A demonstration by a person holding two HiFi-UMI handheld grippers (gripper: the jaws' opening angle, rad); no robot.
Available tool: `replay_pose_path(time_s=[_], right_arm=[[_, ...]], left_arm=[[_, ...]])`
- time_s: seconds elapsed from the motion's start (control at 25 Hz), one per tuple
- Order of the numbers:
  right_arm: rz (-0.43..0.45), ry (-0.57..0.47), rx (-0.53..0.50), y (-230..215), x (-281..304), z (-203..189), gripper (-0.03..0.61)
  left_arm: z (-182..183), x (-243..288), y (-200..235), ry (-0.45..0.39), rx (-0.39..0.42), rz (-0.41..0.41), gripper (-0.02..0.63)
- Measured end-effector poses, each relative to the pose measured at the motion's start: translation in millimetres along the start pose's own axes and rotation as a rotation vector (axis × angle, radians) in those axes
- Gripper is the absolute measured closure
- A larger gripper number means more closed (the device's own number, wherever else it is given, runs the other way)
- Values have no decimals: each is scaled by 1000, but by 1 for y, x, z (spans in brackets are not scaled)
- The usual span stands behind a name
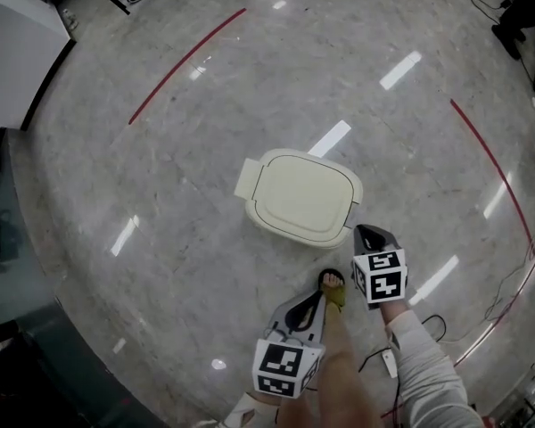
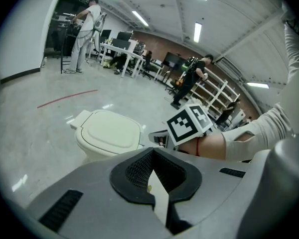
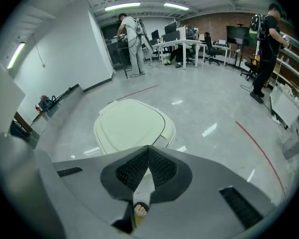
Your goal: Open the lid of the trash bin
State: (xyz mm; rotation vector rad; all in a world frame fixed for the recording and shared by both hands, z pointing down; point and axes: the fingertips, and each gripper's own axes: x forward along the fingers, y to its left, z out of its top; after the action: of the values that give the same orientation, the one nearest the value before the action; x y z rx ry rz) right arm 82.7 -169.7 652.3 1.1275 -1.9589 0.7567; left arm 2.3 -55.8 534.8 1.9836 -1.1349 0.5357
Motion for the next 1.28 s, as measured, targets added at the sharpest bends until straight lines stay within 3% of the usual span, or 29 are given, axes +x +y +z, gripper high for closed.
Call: replay_pose_path(time_s=[0.36,1.28], right_arm=[[-28,91,-16,-16,41,-23,574],[-65,115,-7,-19,48,-29,574]], left_arm=[[-20,15,-3,29,-21,-19,609],[-27,10,-12,34,-24,-22,609]])
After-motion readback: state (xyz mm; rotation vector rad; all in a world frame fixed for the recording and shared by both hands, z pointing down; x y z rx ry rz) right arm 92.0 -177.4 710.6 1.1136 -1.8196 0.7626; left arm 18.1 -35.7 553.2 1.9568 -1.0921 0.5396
